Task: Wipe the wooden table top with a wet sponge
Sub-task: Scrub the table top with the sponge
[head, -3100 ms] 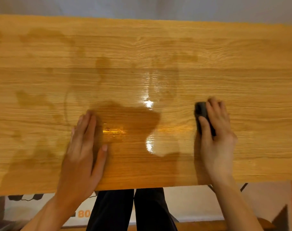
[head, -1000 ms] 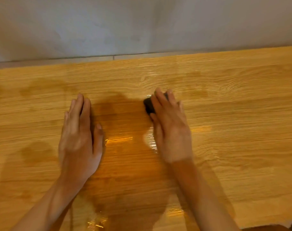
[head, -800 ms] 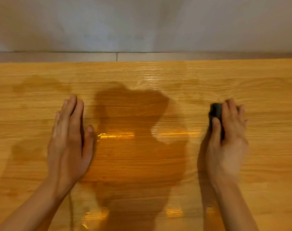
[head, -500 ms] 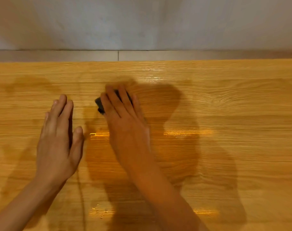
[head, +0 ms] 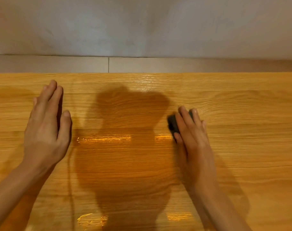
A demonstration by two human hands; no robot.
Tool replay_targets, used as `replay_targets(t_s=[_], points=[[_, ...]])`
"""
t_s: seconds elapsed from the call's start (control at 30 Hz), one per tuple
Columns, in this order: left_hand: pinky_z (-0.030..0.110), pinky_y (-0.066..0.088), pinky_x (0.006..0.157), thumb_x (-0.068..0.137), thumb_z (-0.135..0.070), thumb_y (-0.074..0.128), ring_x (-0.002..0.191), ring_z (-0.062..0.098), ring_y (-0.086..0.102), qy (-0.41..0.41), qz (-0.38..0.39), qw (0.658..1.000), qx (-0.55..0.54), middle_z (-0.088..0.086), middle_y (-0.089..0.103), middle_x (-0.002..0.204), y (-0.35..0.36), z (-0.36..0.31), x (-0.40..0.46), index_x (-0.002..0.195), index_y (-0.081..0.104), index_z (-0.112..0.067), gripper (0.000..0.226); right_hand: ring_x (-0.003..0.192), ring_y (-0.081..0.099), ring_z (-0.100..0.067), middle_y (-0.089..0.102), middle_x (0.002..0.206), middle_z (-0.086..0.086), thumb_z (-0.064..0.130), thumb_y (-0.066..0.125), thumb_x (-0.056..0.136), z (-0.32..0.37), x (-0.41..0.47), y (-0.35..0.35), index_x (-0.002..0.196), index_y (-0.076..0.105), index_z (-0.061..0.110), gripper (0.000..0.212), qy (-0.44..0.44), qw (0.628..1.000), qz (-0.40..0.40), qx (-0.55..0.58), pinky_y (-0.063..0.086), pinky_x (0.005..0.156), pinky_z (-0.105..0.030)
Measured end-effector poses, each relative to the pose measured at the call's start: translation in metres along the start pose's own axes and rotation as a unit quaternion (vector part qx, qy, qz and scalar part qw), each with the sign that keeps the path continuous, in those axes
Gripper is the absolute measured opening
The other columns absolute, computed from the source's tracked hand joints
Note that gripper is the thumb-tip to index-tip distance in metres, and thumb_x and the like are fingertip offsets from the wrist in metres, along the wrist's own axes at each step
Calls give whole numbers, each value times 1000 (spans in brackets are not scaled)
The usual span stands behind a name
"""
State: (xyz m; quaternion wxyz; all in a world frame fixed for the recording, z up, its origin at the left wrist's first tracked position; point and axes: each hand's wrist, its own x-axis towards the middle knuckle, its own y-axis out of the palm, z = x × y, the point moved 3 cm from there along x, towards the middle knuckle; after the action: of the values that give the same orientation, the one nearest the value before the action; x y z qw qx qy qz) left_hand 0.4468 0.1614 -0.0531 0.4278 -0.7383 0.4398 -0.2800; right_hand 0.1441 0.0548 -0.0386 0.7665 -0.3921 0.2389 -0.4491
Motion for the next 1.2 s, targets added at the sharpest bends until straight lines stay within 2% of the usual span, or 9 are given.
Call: replay_targets(t_s=[0.1,0.2,0.47,0.57,0.7,0.8,0.97,1.1,1.2], points=[[54,18,125,105,-20,36,156,23,18,3,-1,1000,13,-3,20,164,1,0,-2,157,30,-4,54,148,16,-21,32,156,-4,17,41,103,1,62,-2,147,38,10,45,-3,1000,-5,-9,10,123,-42],[53,18,126,106,-19,36,156,23,18,8,5,1000,24,0,21,165,1,1,0,157,30,-4,54,147,21,-28,36,154,-10,13,40,103,3,120,3,145,40,6,43,6,999,-29,-27,13,122,-47],[50,17,127,106,-17,37,156,23,18,24,-8,999,25,10,23,167,4,7,-2,158,27,-5,54,148,18,-27,33,155,-9,10,46,101,16,-10,16,146,38,6,45,-57,998,15,-27,10,123,-44],[54,20,125,106,-16,37,156,29,20,27,-7,999,28,13,24,166,3,6,0,156,29,-1,53,144,26,-30,40,151,-11,23,35,104,19,36,20,142,44,5,44,-68,997,4,-33,15,121,-45],[55,21,124,106,-15,37,155,31,22,20,-4,999,26,14,26,165,1,4,0,156,30,-1,52,139,37,-33,50,144,-12,12,46,99,38,131,37,137,51,5,39,-22,997,-56,-48,20,117,-45],[54,22,124,106,-16,37,154,29,23,9,-3,1000,14,12,27,165,-1,3,0,155,32,-1,52,144,30,-31,42,150,-10,6,51,97,42,117,43,143,44,8,46,-24,996,-58,-59,15,119,-44],[56,24,123,105,-17,38,155,27,23,1,-2,1000,3,14,29,164,0,2,0,155,34,0,53,147,20,-28,33,155,-8,3,62,93,46,14,39,147,38,8,59,-76,996,-7,-47,12,122,-45],[53,25,123,105,-23,36,155,23,22,-7,-3,1000,12,11,29,165,-3,2,2,155,34,-3,54,143,29,-32,41,151,-11,4,61,93,60,80,53,143,43,6,54,-98,993,-8,-69,16,119,-44],[48,23,125,105,-25,37,155,21,21,-13,1,1000,10,8,28,166,-4,3,2,156,34,-5,54,139,37,-34,46,147,-12,8,53,97,72,134,61,140,47,6,44,-69,995,-29,-68,21,117,-48]])
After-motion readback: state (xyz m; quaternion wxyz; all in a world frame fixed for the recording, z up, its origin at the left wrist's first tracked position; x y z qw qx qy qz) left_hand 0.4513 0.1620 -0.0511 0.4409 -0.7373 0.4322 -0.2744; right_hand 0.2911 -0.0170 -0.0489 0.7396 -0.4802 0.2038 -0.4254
